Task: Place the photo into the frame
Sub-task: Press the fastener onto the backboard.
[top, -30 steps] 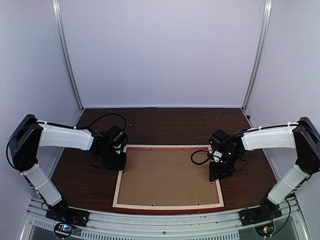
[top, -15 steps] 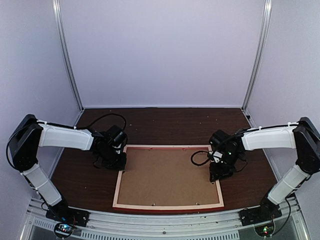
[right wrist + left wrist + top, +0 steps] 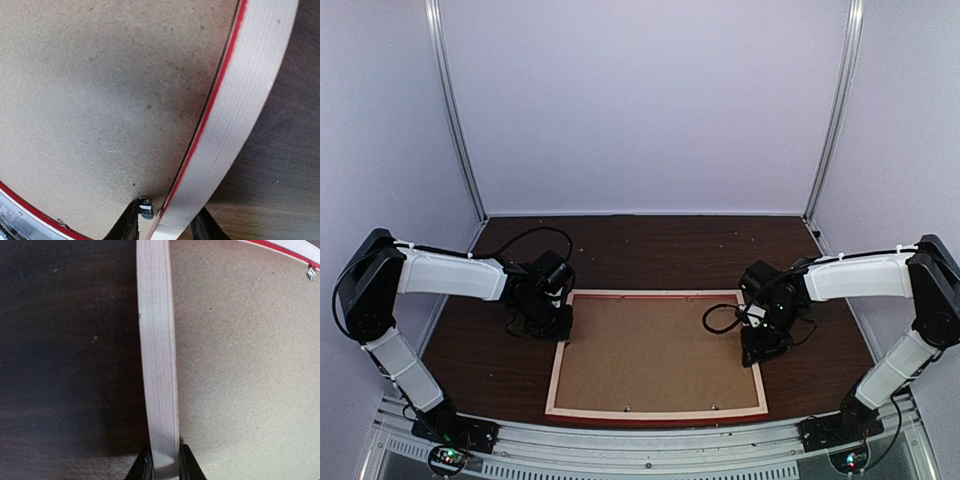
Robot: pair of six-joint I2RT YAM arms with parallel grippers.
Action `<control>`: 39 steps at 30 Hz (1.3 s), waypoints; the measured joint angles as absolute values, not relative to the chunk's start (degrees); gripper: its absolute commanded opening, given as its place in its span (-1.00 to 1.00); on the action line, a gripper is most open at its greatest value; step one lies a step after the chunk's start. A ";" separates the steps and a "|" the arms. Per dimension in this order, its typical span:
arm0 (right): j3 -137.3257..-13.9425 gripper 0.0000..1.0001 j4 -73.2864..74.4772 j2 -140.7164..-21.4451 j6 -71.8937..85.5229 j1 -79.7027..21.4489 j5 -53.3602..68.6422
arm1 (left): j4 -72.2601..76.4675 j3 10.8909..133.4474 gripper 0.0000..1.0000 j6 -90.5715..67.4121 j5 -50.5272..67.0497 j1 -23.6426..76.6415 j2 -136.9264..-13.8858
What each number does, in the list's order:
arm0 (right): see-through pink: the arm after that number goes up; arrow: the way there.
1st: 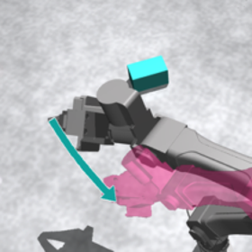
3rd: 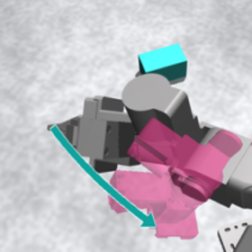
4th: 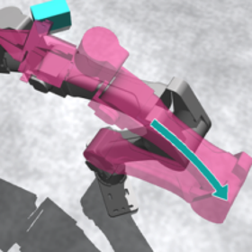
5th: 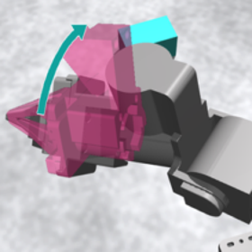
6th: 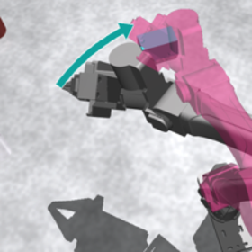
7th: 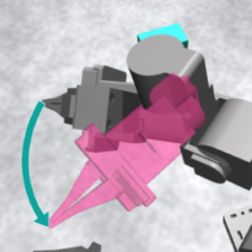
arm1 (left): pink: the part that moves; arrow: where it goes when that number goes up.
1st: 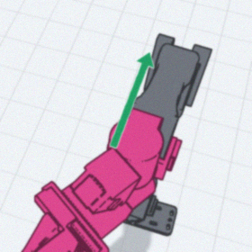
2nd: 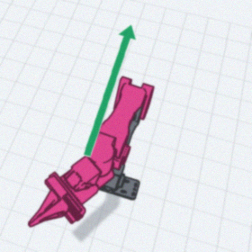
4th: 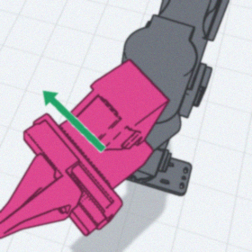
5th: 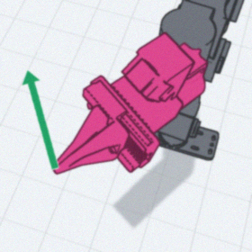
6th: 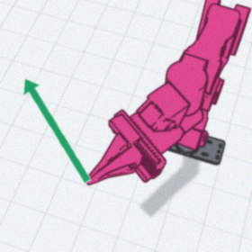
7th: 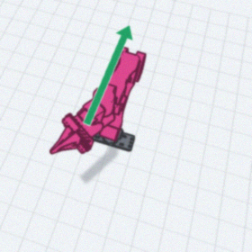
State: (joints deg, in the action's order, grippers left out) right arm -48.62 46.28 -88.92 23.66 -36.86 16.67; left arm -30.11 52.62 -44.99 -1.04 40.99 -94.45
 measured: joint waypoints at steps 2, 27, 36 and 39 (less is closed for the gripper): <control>-48.60 -0.42 46.54 -88.79 23.51 -36.75 16.64 | -30.09 52.62 -0.67 -44.99 -1.04 40.99 -94.45; -48.60 -0.58 46.65 -88.82 21.87 -33.34 18.35 | -29.71 52.60 -0.67 -45.08 -1.26 41.45 -94.45; -49.65 -0.17 47.57 -90.32 20.69 -31.55 19.11 | -29.63 52.60 -0.63 -45.12 -1.28 41.58 -94.45; -49.30 -0.17 47.40 -89.95 20.88 -31.46 19.05 | -29.63 52.60 -0.62 -45.10 -1.28 41.58 -94.45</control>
State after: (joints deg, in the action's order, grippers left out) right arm -49.30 47.40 -89.95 20.88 -31.46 19.05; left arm -29.63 52.60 -45.10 -1.28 41.58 -94.45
